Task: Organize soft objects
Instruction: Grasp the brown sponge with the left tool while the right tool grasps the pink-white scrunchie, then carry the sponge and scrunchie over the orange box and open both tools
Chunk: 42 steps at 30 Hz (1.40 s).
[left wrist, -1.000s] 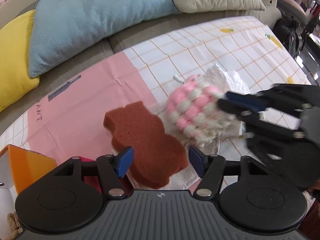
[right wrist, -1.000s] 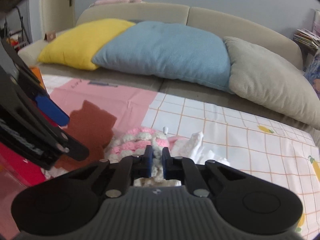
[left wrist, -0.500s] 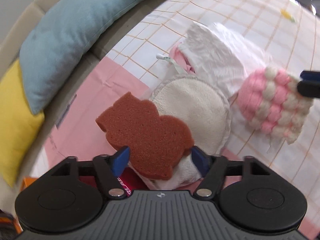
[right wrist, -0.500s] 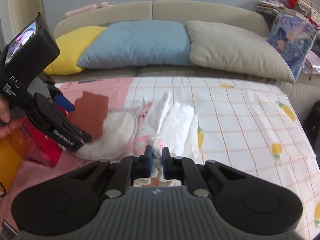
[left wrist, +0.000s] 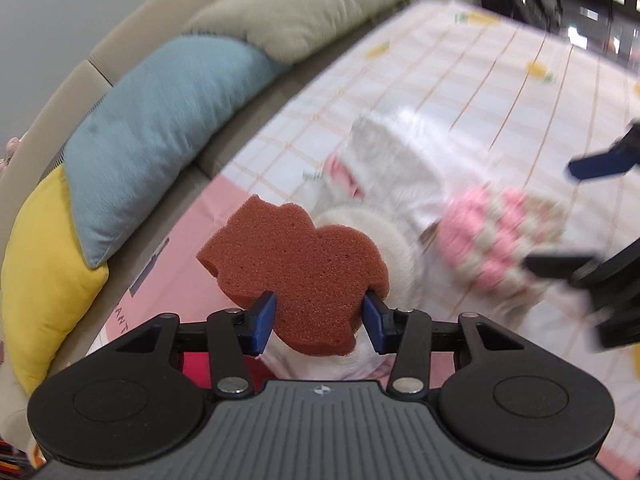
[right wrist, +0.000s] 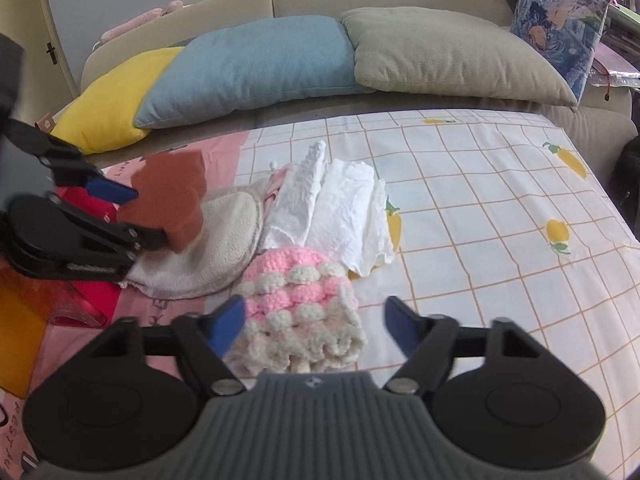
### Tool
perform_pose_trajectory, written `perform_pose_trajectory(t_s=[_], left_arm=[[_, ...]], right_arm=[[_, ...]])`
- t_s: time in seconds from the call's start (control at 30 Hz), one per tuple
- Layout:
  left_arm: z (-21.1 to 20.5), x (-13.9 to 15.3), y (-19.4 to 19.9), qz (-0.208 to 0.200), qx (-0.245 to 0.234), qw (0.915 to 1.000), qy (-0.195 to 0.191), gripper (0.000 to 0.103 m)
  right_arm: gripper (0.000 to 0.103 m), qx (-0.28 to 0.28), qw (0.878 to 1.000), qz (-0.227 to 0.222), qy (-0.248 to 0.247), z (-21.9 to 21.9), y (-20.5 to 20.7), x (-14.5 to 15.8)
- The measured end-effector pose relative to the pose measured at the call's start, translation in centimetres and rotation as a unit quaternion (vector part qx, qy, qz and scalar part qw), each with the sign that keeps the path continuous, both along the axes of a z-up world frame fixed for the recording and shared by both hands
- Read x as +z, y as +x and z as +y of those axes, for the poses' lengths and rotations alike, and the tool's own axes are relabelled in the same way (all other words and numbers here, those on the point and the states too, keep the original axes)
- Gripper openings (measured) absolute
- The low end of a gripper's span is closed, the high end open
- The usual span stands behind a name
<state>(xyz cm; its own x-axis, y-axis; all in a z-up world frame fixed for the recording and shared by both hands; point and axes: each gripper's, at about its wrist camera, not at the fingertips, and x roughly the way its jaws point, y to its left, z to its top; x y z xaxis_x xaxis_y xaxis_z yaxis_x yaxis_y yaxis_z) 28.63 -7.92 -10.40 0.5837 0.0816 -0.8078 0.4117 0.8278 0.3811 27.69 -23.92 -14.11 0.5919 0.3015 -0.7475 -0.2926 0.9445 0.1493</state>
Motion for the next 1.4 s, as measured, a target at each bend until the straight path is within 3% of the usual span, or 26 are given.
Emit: perform_pose_trajectory(t_s=[0.3, 0.33, 0.6, 0.67, 0.73, 1.03, 1.4], left_arm=[[-1.0, 2.7, -4.8, -0.024, 0.032, 0.9962, -0.077, 0.053], [-1.0, 2.7, -5.5, -0.024, 0.036, 0.9957, -0.082, 0.053], [-0.1, 3.5, -9.7, -0.024, 0.063, 0.9915, -0.111, 0.053], [0.3, 4.1, -10.7, -0.031, 0.069, 0.9903, -0.117, 0.053], [0.8, 4.9, -11.5, -0.041, 0.073, 0.9892, -0.12, 0.053], [3.1, 9.1, -15.6, -0.101, 0.086, 0.9789, -0.155, 0.052], [7.5, 11.1, -19.6, -0.14, 0.127, 0.9657, -0.177, 0.052]], right_arm=[[0.085, 0.041, 0.997, -0.017, -0.061, 2.7, 0.0, -3.0], [0.077, 0.044, 0.997, -0.015, -0.062, 2.8, 0.1, -3.2], [0.047, 0.054, 0.995, -0.031, -0.077, 3.2, -0.8, -2.6], [0.028, 0.062, 0.994, -0.037, -0.082, 3.5, -1.1, -2.3], [0.021, 0.065, 0.994, -0.035, -0.08, 3.7, -1.4, -1.6], [0.018, 0.053, 0.995, -0.048, -0.065, 4.6, -4.4, 2.4], [0.018, 0.061, 0.994, -0.089, 0.034, 5.9, -10.6, 11.4]])
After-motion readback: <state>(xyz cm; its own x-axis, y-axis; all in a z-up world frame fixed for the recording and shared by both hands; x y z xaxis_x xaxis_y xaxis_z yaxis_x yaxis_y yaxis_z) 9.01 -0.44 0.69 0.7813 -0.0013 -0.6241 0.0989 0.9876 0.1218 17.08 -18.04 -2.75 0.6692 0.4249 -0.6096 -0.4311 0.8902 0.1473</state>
